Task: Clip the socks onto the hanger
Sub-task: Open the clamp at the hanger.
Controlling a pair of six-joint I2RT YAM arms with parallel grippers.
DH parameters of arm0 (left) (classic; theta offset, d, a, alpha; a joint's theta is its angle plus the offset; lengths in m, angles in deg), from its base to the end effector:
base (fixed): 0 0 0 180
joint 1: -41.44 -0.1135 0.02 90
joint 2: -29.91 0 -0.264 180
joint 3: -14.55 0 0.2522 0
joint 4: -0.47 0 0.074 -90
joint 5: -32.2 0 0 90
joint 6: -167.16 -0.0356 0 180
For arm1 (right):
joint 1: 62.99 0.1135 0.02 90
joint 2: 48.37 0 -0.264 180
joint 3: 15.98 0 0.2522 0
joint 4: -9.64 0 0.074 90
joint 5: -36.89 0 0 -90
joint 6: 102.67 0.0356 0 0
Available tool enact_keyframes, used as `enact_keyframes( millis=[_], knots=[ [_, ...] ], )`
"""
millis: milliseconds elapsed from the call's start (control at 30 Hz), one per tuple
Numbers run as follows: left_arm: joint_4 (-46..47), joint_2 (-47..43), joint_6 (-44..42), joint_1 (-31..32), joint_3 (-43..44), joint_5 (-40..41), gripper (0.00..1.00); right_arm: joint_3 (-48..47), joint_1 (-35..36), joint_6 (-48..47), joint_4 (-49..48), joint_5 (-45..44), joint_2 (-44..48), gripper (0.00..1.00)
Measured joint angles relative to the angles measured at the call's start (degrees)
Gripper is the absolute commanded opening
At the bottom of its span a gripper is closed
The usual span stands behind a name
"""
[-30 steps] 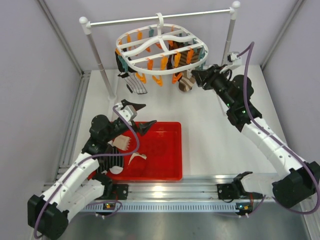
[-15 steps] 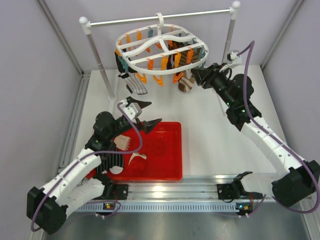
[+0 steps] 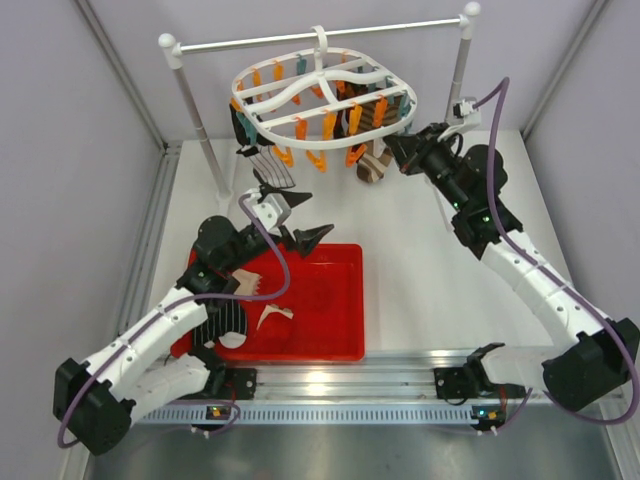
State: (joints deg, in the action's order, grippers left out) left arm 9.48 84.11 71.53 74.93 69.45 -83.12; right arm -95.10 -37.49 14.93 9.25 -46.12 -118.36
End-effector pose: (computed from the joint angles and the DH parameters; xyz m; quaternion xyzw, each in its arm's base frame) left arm 0.1771 -0.1354 0.3486 0.3685 0.5367 -0.3167 0.6899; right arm 0.2567 0.1273 0.4197 -0.0347 0.6455 0.3758 0.6640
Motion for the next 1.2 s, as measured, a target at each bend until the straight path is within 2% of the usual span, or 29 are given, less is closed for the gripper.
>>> enact_keyframes(
  millis=[167, 433, 700, 1000, 1200],
  knots=[
    [1.92, 3.5, 1.25, 4.15, 5.35, 3.34, 0.66, -1.68, 0.22, 1.9, 1.09, 0.5, 0.07, 0.0],
    [3.02, 8.72, 1.68, 12.37, 13.29, 6.69, 0.55, -3.34, 0.81, 3.98, 2.78, 2.1, 0.44, 0.0],
    [3.13, 15.28, 3.26, 17.09, 19.39, 14.78, 0.52, -3.34, 1.03, 4.2, 5.46, 3.69, 1.6, 0.0],
    [3.85, 22.1, 2.84, 17.55, 23.67, 26.86, 0.48, -3.32, 1.03, 5.66, 6.12, 3.93, 3.21, 0.0],
    [4.83, 24.87, 2.47, 17.55, 24.57, 30.84, 0.48, -3.32, 1.01, 7.13, 6.1, 5.38, 3.67, 0.0]
  ],
)
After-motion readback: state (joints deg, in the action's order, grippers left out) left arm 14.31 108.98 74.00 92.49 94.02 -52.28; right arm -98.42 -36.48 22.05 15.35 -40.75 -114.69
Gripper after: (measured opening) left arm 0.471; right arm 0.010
